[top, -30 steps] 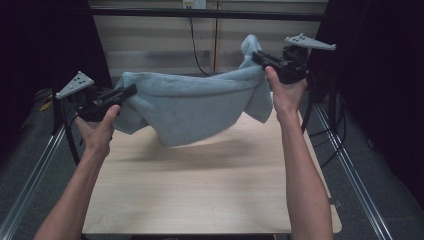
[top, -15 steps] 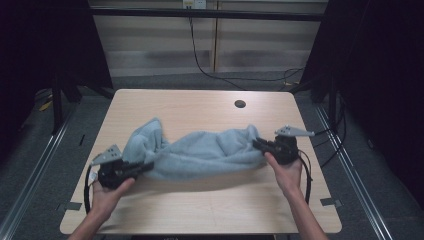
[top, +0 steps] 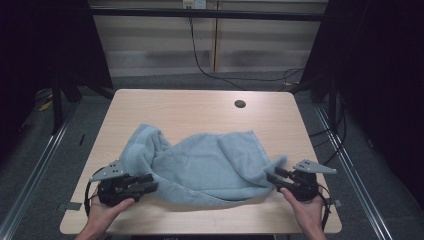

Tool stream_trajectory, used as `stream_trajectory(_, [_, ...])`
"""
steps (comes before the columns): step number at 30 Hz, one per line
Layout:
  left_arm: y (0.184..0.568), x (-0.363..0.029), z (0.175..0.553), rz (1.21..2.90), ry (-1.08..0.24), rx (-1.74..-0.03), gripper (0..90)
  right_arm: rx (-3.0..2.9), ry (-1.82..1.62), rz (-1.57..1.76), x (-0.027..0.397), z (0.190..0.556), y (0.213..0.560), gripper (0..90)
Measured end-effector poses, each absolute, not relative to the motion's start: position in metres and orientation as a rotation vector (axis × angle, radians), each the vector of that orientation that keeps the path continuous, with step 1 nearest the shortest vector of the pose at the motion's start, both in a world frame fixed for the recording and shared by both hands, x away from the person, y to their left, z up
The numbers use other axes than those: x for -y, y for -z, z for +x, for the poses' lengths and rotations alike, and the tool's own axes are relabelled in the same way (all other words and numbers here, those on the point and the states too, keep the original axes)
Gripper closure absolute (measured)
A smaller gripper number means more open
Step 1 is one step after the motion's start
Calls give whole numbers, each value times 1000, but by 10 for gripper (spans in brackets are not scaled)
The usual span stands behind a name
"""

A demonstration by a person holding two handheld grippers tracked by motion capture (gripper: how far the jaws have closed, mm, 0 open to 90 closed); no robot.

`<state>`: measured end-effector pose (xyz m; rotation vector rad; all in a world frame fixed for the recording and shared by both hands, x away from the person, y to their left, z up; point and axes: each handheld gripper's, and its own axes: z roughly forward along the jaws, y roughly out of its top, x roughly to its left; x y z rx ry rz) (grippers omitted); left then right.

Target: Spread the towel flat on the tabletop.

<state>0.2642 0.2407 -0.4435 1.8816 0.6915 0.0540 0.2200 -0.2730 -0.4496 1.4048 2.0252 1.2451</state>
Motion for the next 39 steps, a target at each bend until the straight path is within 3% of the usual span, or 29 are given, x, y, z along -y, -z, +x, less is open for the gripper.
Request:
stream_trajectory(4, [431,-239,275,1819,-86,-686,547,-1969,-1273,1401,284,229,436,518])
stream_trajectory(7, [430,-234,289,1862,-77,-697,533,-2001,-1280,1395,283,247,435,518])
stream_trajectory(12, [460,-221,329,1960,-110,-807,517,-2113,-1229,1331,260,290,444,517])
stream_trajectory(15, [484,-214,348,2052,-163,-852,476,-2176,-1242,1346,252,319,458,473])
stream_trajectory(18, [494,-214,352,2067,-131,-862,453,-2232,-1259,1377,244,334,474,438])
stream_trajectory(20, [498,-213,352,2098,-147,-852,494,-2298,-1219,1372,238,338,483,419])
stream_trajectory(23, [505,-212,348,2150,-201,-808,760,-2355,-1149,1380,231,337,493,416])
stream_trajectory(25, [503,-215,349,2164,-183,-823,835,-2373,-1106,1383,227,336,498,519])
stream_trajectory(26, [504,-217,349,2163,-179,-827,851,-2385,-1091,1360,225,335,499,569])
stream_trajectory(28, [503,-220,347,2162,-180,-829,866,-2381,-1085,1346,223,334,497,758])
stream_trajectory(29, [503,-221,345,2167,-189,-830,870,-2378,-1093,1355,224,334,495,793])
stream_trajectory(34, [502,-229,335,2165,-183,-855,878,-2285,-1165,1375,242,339,479,852])
stream_trajectory(39, [503,-247,323,2135,-166,-887,878,-2115,-1166,1418,270,351,455,856])
